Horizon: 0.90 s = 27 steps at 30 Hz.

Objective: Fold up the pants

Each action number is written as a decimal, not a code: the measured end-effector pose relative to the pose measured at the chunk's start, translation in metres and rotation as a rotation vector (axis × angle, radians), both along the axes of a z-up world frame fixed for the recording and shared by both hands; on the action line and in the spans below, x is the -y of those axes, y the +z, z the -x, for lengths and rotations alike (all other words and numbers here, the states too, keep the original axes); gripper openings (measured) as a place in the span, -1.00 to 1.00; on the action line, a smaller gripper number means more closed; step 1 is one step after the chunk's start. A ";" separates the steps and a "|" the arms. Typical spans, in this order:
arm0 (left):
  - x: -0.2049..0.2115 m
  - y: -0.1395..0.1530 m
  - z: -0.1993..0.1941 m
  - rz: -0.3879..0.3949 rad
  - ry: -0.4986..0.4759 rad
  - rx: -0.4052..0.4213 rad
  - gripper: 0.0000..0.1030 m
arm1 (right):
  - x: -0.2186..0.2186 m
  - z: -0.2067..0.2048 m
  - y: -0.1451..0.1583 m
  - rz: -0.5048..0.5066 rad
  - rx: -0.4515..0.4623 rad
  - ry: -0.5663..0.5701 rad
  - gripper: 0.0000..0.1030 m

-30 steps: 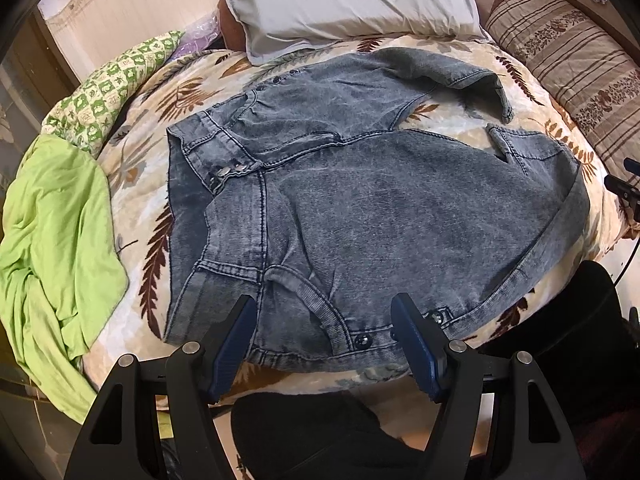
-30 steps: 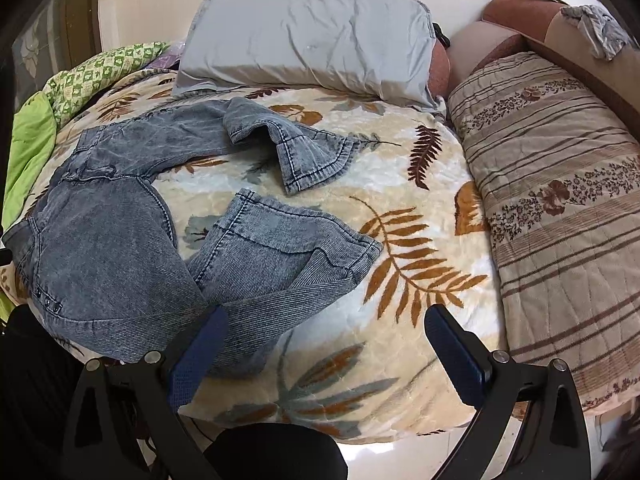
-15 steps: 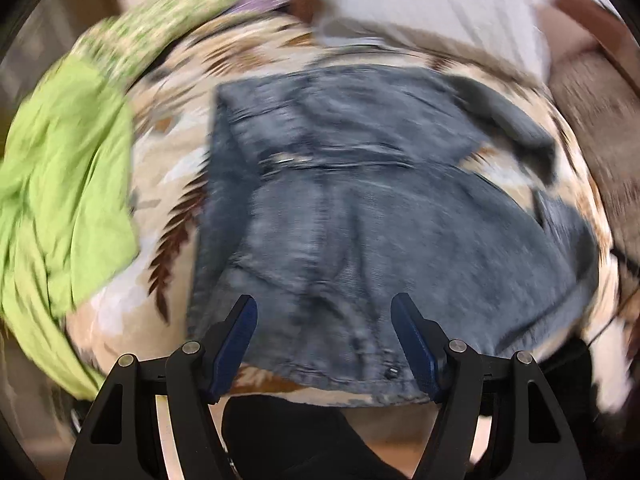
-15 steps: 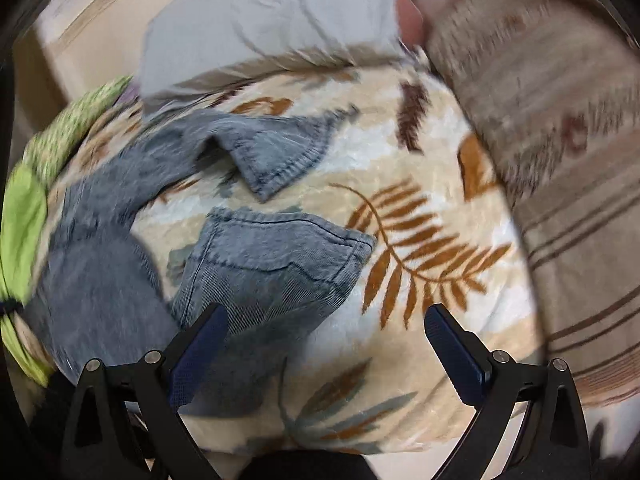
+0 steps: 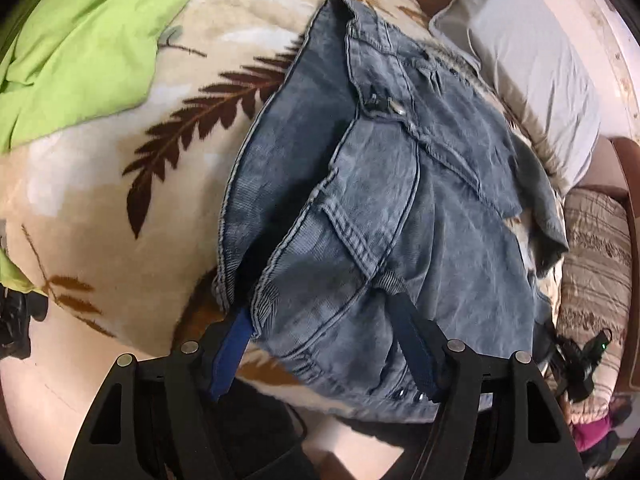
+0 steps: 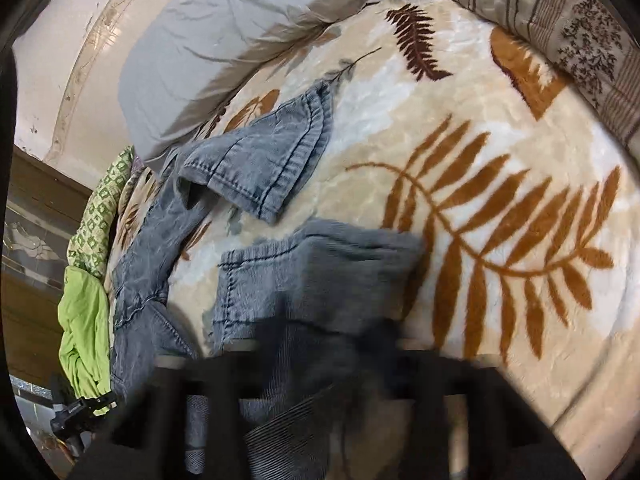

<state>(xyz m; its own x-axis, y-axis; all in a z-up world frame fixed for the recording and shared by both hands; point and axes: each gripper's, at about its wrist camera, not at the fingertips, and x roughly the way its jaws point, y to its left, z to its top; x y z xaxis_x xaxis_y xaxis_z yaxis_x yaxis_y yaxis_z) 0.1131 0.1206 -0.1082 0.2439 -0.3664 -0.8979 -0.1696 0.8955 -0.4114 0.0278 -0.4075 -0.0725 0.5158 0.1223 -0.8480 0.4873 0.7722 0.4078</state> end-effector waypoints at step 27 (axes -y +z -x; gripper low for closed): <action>0.006 0.061 -0.013 -0.143 -0.155 0.136 0.21 | 0.038 0.042 0.046 0.267 0.010 0.061 0.41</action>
